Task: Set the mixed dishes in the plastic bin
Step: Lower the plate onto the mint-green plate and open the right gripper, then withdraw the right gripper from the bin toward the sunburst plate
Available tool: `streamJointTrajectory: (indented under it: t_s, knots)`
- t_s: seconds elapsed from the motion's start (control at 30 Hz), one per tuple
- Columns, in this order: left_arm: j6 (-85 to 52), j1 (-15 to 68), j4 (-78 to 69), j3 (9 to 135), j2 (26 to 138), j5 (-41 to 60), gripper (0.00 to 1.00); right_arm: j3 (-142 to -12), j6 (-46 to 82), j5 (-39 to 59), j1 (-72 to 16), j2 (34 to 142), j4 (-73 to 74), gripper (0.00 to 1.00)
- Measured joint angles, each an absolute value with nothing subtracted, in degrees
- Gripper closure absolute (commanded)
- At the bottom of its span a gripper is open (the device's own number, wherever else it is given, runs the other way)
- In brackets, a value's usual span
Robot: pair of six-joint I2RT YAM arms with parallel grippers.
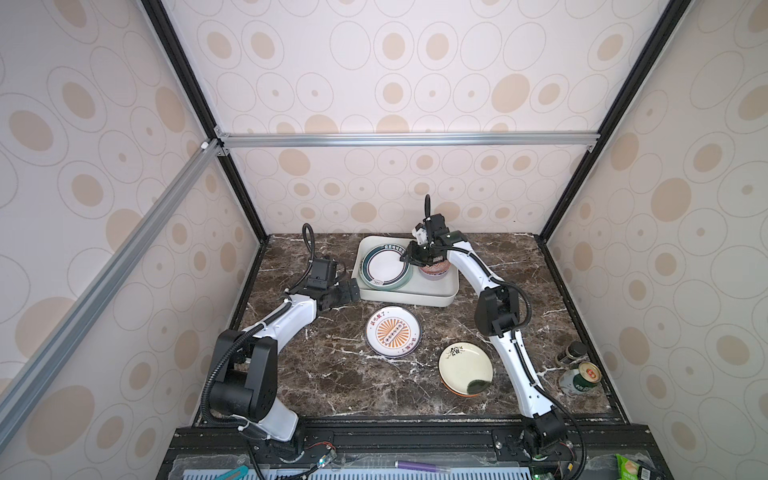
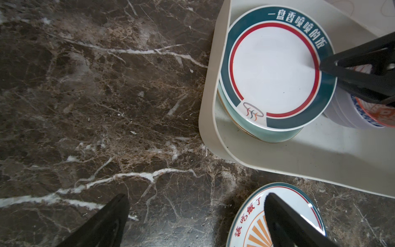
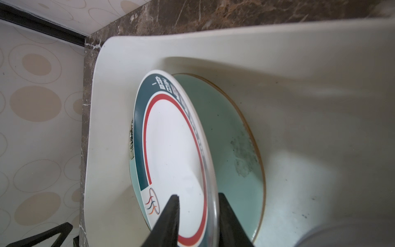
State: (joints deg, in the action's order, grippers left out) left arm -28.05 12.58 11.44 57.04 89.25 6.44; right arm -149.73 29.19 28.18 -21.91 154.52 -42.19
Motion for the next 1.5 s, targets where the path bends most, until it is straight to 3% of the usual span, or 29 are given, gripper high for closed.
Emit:
streamJointTrajectory:
  t_s: [0.1,0.77,1.13,1.3,1.5]
  knots:
    - [-28.1,12.6,11.1,56.6,89.3,6.9,0.01,-148.6,29.1,28.1,-22.1,154.3,-42.0,0.59]
    - [-28.1,12.6,9.8,51.6,81.5,7.9,0.01,-144.3,25.8,25.7,-22.6,146.3,-45.9,0.49]
    - [-28.6,12.6,9.5,48.4,77.2,8.1,0.01,-134.1,23.9,23.4,-22.2,133.8,-44.6,0.55]
    - [-28.7,12.6,9.3,47.3,75.4,9.0,0.01,-124.2,22.8,18.8,-20.2,128.7,-45.1,0.73]
    - [-29.2,12.6,9.2,46.3,74.8,10.2,0.02,-113.7,21.6,12.2,-14.7,124.8,-45.0,0.78]
